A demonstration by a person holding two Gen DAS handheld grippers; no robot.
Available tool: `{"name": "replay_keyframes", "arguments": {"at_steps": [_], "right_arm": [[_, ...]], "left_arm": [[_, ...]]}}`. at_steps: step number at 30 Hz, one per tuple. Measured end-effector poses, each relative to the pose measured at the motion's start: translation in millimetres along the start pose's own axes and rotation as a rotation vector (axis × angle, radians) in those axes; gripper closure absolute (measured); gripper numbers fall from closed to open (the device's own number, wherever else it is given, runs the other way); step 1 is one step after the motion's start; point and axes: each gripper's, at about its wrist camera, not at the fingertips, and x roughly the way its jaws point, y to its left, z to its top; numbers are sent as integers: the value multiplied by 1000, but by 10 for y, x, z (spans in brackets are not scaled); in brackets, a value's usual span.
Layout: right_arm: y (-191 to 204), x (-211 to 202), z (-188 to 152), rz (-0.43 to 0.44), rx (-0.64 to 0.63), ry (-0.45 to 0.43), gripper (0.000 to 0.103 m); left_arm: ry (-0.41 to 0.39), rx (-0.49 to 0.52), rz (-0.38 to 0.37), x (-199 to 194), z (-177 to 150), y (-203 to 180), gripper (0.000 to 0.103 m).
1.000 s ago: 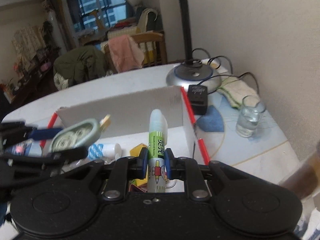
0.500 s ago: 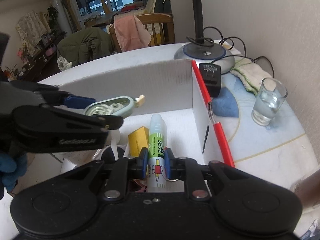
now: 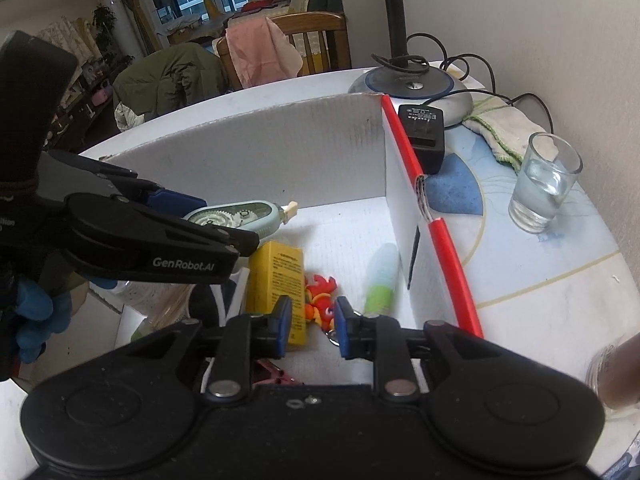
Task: Organize rigid objects
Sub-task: 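Lower both items into the shoebox and open both tools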
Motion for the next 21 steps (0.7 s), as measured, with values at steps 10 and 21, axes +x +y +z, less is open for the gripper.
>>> {"name": "replay_keyframes", "arguments": {"at_steps": [10, 21], "right_arm": [[19, -124, -43, 7, 16, -19, 64], [118, -410, -76, -6, 15, -76, 61]], "left_arm": [[-6, -12, 8, -71, -45, 19, 40], [-108, -59, -25, -528, -148, 18, 39]]}}
